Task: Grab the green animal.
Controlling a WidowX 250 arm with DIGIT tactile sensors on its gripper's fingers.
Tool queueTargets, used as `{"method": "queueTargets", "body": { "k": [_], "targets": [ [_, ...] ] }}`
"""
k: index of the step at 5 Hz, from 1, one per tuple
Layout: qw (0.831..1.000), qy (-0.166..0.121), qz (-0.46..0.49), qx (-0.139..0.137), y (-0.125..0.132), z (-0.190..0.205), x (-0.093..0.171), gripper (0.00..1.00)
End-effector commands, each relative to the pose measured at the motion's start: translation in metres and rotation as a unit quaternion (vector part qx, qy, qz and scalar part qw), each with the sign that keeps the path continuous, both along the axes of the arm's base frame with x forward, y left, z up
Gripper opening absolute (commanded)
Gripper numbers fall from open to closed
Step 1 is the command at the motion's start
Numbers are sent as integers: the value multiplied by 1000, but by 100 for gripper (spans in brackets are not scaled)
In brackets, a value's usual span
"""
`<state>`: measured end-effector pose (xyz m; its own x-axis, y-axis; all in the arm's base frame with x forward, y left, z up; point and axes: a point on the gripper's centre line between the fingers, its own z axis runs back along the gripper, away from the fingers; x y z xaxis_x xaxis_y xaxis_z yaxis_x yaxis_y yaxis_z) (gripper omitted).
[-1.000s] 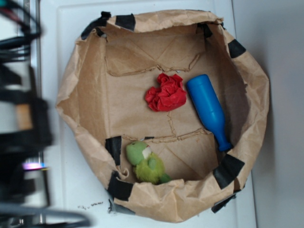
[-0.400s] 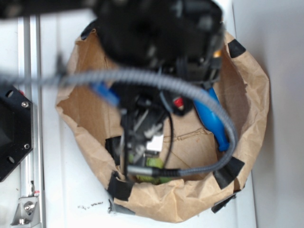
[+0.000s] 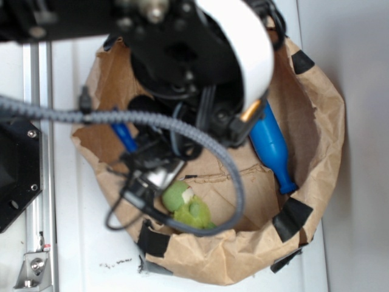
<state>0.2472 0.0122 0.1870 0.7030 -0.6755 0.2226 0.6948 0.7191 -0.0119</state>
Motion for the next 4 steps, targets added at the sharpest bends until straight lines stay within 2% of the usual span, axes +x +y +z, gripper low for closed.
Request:
{"method": "queueTargets", "body": {
  "k": [1,3,4],
  "targets": [
    [998,13,-63,6,5,-32,-1,100],
    [995,27,-89,-26,4,-80,9,100],
    [994,18,-100,-33,-4,-85,17,100]
  ]
}}
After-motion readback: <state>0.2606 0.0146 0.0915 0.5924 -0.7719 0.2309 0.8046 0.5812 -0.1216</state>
